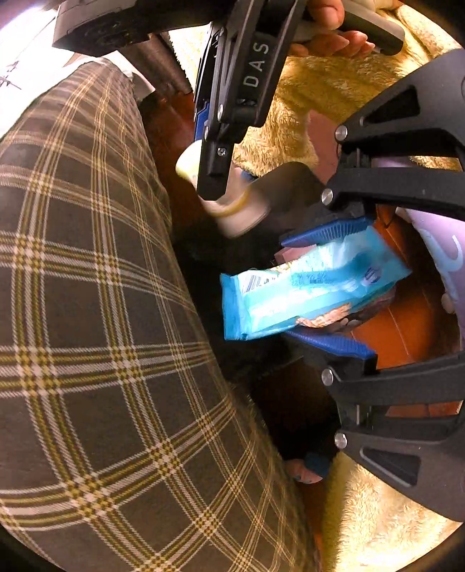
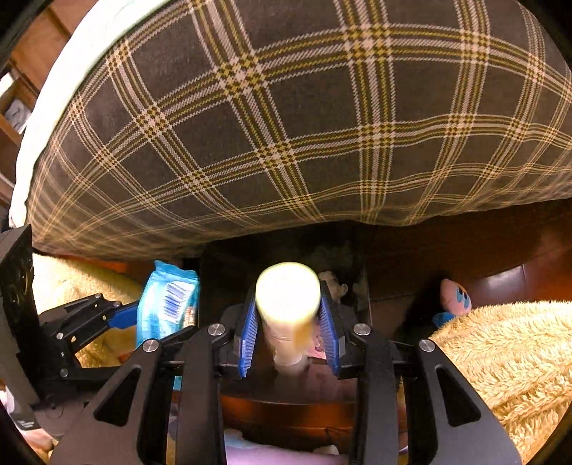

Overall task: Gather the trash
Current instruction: 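Raise both open tools back above the bed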

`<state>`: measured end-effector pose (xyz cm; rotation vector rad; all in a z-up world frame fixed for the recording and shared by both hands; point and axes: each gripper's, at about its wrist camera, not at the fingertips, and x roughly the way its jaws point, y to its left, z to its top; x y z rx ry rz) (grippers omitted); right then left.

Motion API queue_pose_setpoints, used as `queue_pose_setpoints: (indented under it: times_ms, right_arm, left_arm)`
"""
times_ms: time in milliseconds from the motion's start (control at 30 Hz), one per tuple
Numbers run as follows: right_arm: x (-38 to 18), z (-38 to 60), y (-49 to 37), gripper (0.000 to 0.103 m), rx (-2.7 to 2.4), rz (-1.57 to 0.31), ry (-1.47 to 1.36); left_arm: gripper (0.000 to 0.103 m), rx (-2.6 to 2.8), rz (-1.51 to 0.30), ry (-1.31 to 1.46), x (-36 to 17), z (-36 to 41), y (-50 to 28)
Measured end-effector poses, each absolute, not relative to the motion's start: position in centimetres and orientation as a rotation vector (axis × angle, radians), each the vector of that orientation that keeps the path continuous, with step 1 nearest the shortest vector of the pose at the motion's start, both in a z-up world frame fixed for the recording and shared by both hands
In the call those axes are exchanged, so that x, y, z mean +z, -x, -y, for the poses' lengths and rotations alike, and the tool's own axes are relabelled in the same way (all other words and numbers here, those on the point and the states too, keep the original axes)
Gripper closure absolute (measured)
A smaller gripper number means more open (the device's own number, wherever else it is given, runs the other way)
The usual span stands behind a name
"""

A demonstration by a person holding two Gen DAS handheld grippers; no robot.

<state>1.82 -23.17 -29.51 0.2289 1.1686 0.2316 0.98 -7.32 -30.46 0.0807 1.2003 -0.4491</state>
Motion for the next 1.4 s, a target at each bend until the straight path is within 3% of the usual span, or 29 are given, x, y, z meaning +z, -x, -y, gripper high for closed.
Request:
queue_pose_setpoints:
  times_ms: [100,233,500,567,700,1000,1400]
  right_arm:
    - [-28.7,23.6,-2.0,0.053,0.208,-1.143,-0.231]
    - [-27.7,24.3,-1.7,0.044,0.192,-1.112,-0.242]
    - [-23.5,25.8,-0.7,0.031,0.175,-1.007,-0.245]
    - [-22.2,26.1,-0.6,0.018,0.161,-0.972,-0.237]
    - [-19.2,26.3,-0.7,0.011,0.152,-0.907,-0.218]
    - [-13.6,28.0,-4.5,0.008,0.13,-0.81,-0.205]
    - [-8.3,26.9,-17.0,0.008,0.143,-0.787,-0.145]
  left_arm:
    - [0.044,-0.423,-1.196,-0.089,-30.2,6.6,-1.0]
    - [0.031,-0.389,-1.168,-0.111,-29.1,6.2,-1.1]
    - [0.017,-0.374,-1.051,-0.148,-24.3,5.1,-0.7]
    - [0.015,-0.37,-1.027,-0.134,-22.9,4.7,-0.9]
    - [0.012,-0.341,-0.943,-0.124,-19.1,3.6,-1.0]
    - [0.009,-0.337,-0.782,-0.089,-11.5,2.8,-3.9]
    - [0.009,-0.275,-0.83,-0.074,-10.0,3.0,-15.7]
